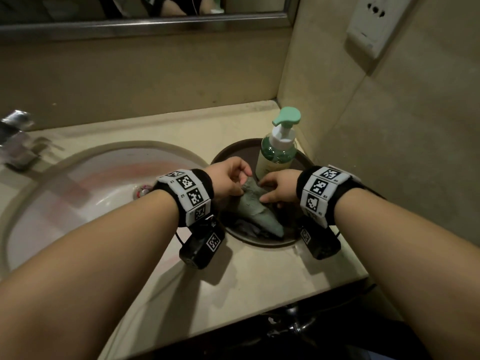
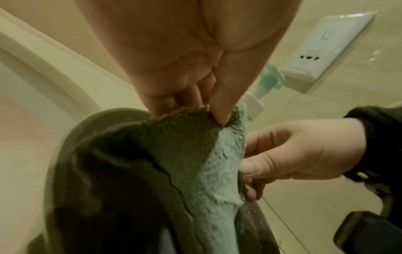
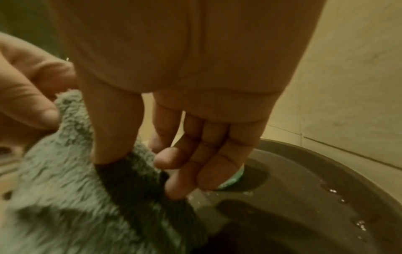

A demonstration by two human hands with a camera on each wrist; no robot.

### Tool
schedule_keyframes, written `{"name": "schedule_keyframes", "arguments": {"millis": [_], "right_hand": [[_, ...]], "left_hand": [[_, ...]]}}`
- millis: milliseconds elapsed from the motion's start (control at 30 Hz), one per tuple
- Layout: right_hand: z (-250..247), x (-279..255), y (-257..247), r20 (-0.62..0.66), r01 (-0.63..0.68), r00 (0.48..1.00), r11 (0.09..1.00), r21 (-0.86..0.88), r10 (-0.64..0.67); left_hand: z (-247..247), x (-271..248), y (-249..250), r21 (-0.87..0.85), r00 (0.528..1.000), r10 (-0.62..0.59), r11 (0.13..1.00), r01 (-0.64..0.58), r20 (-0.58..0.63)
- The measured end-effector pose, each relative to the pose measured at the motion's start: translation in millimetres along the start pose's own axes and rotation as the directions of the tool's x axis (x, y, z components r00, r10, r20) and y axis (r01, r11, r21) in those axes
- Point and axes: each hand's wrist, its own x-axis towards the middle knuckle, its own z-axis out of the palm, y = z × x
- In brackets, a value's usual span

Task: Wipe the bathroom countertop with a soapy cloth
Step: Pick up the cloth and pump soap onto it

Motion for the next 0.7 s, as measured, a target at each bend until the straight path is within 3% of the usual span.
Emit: {"name": "schedule_keyframes", "arguments": {"millis": [100,200,300,400,467,533,633,700], "right_hand": [[-10,-8,-1,-0.002,0.006,1.000,0.997,0.077,-0.006],[-21,-19,-9,-0.013,0.032,0.999,0.993,0.112,-0.031],[-30,-31,-23,-0.049,0.074,0.997,0.976,0.207,-0.065],[-38,-37,-37,-0.176,0.133,0.979,0.979,0.152,-0.106],[-41,-40,-48,-0.270,0.184,0.951,0.978,0.103,-0.151],[-41,-41,-58,-0.351,0.246,0.911,0.968,0.040,-0.217],[-39,-46,-68,-0.382,0.328,0.862,0.941,-0.083,-0.334],[-39,-49,-72,-0.341,0.357,0.861,0.926,-0.125,-0.378]], "left_hand": [[-11,-3,7,-0.039,0.996,0.084,0.996,-0.084,0.004],[-25,-9,11,-0.054,0.992,0.108,0.992,-0.112,-0.069],[-32,-18,12,0.011,0.961,0.092,0.996,-0.092,-0.261],[-30,-27,8,0.048,0.901,0.032,0.999,-0.012,-0.432],[-23,-34,8,-0.275,0.931,-0.148,0.960,0.054,-0.334],[-17,-43,14,-0.613,0.957,-0.264,0.778,0.135,-0.124],[-15,-48,17,-0.740,0.974,-0.226,0.654,0.154,0.003],[-20,-49,19,-0.833,0.986,-0.162,0.538,0.128,0.046]]}}
